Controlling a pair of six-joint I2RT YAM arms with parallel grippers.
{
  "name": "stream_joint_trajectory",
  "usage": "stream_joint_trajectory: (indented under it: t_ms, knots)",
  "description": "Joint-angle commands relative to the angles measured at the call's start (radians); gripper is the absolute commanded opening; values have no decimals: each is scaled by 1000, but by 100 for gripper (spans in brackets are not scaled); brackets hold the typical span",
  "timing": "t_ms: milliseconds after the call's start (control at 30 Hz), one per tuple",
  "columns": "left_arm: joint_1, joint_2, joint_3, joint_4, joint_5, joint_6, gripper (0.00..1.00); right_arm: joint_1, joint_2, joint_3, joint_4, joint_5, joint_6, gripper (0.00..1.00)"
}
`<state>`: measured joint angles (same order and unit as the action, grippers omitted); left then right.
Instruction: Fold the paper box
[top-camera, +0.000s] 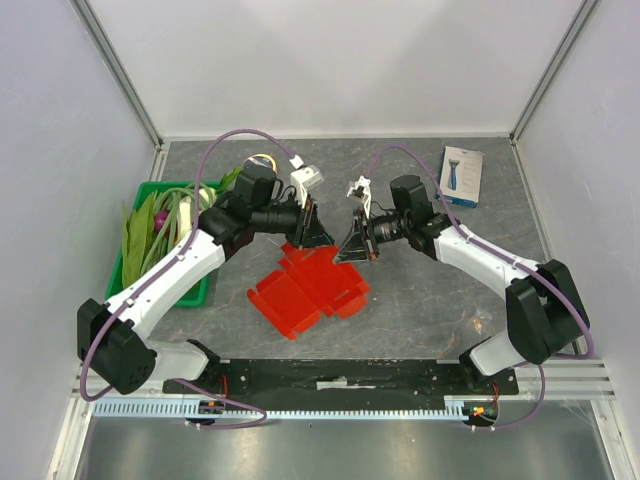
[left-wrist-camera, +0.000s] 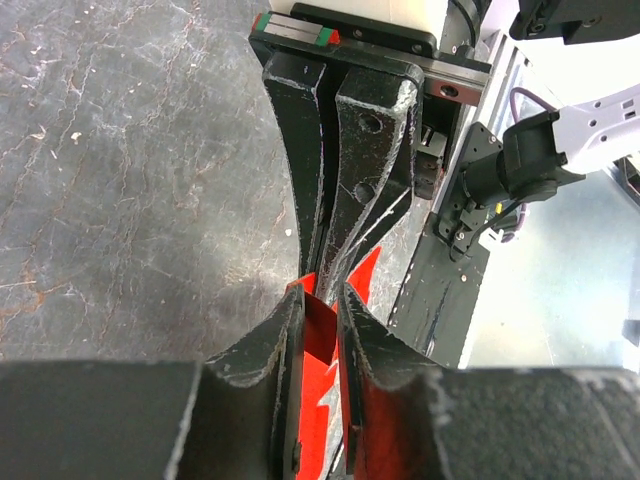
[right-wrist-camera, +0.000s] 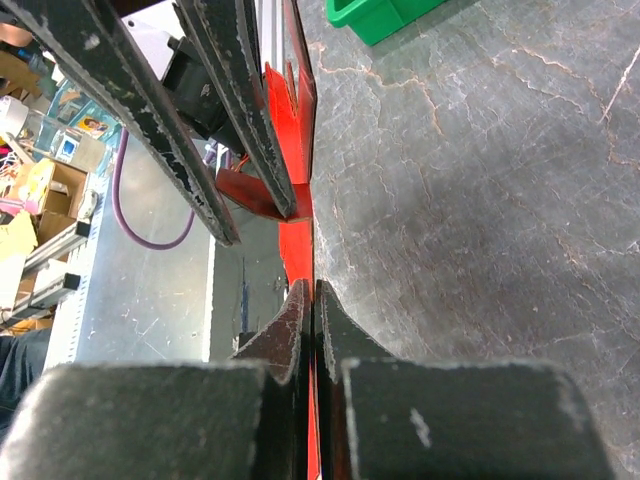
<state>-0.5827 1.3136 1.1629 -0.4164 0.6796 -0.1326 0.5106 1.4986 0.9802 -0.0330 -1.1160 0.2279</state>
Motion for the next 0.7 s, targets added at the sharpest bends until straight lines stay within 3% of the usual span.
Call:
stream_joint_trajectory:
  t_ms: [0,467,667]
  knots:
    - [-57,12,-48,37,77,-85,25,11,-40,20,186,24,44,0]
    - [-65,33,-120,117,48,-127,32,17,-74,-29,331,33,157,0]
    - [-65,-37,-80,119,23,-128,34,6,-74,2,102,123,1,0]
